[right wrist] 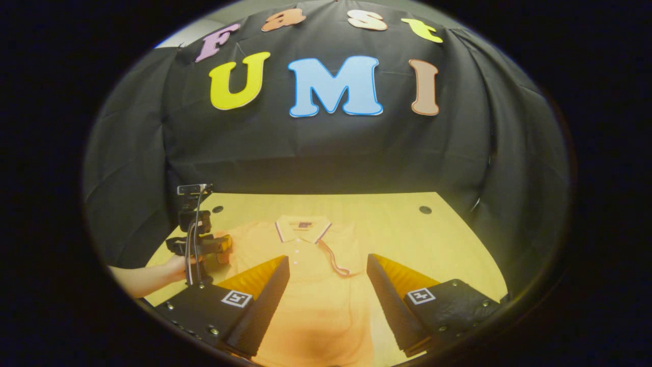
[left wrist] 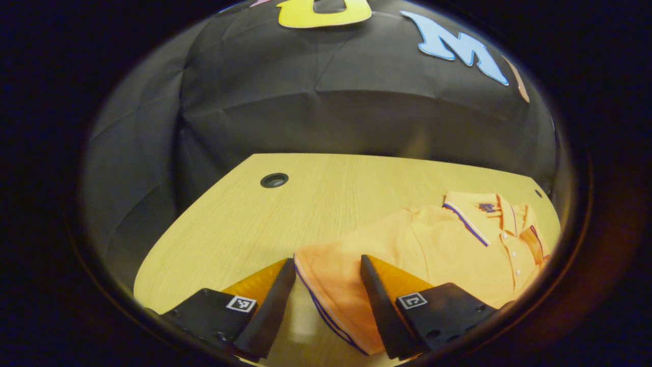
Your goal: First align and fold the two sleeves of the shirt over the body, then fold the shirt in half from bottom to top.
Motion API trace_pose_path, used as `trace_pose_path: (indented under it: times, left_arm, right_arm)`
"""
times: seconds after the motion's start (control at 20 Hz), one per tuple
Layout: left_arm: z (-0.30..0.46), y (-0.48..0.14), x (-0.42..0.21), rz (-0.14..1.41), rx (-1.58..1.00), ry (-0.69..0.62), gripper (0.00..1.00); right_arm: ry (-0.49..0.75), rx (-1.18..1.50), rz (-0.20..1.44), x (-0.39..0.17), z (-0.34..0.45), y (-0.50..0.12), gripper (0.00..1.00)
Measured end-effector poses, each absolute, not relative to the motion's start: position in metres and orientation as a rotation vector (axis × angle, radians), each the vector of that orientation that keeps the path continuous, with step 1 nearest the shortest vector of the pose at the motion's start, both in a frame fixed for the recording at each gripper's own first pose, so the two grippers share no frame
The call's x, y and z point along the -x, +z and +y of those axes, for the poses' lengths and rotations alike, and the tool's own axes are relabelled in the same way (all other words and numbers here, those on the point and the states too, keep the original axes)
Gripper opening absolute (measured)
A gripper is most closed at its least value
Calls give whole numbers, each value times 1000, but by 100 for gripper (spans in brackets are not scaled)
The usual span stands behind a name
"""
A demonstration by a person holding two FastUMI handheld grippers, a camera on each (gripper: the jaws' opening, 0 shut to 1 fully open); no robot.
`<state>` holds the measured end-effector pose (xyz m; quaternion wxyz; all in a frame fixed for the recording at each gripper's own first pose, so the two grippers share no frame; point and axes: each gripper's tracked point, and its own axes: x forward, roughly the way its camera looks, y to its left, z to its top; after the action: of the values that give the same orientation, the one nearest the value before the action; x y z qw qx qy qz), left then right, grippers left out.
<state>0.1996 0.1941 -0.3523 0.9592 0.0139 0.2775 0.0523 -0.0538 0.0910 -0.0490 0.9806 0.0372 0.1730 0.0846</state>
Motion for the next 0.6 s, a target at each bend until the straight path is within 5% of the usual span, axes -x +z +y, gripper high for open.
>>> trace_pose_path:
  times: [0.3,0.6]
  left_arm:
    - [183,-354,-200,585,-67,85,15]
    - [169,-328,-200,555,-113,89,9]
  right_arm:
    - [164,-93,363,55,80,-55,91]
    - [150,-115,378,55,67,-63,95]
